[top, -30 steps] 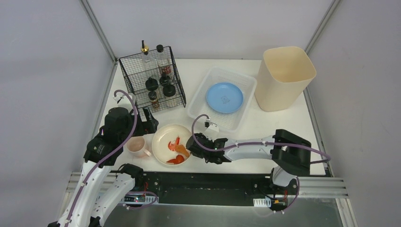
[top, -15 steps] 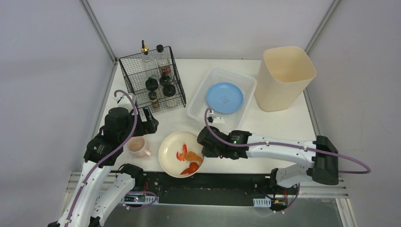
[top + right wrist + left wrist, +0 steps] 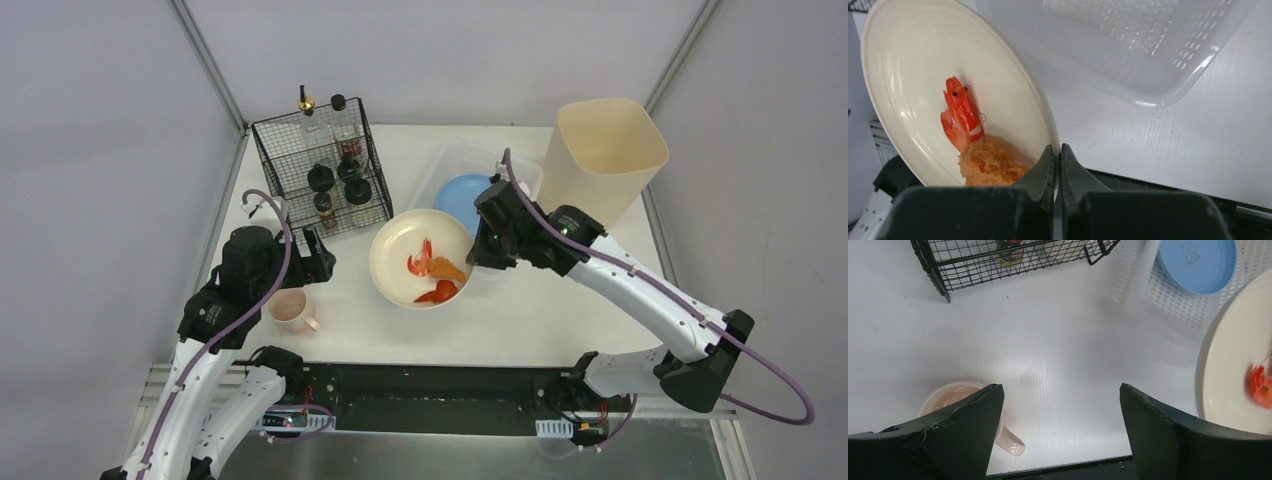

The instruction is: Clear the kitchen counter

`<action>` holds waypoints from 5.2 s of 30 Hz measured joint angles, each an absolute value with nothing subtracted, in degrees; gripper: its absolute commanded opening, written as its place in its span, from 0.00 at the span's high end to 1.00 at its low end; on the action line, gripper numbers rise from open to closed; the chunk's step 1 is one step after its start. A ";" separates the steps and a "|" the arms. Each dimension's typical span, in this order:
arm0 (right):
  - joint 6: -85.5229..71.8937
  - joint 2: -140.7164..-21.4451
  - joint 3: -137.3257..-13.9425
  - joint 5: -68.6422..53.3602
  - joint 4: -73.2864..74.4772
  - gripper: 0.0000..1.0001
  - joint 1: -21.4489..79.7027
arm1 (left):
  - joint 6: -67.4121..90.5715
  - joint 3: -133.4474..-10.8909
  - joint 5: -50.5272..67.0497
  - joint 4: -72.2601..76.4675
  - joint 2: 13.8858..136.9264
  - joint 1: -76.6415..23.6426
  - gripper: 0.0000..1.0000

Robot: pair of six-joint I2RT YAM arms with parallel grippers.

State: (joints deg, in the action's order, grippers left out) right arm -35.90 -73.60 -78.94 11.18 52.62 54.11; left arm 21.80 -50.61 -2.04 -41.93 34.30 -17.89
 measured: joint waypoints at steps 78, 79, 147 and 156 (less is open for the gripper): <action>17.76 -89.10 -92.86 43.29 17.15 1.00 -0.56 | 21.80 -49.82 10.04 -41.82 34.39 -17.89 0.11; 18.94 -89.01 -92.86 43.59 15.86 1.00 -0.16 | 21.80 -49.80 10.04 -41.82 34.39 -17.89 0.11; 6.68 -77.60 -101.30 36.05 23.27 1.00 18.31 | 21.78 -49.65 8.43 -41.78 37.76 -17.89 0.11; -13.72 -77.19 -99.24 16.47 32.08 1.00 18.72 | 21.78 -49.65 8.43 -41.78 37.76 -17.89 0.11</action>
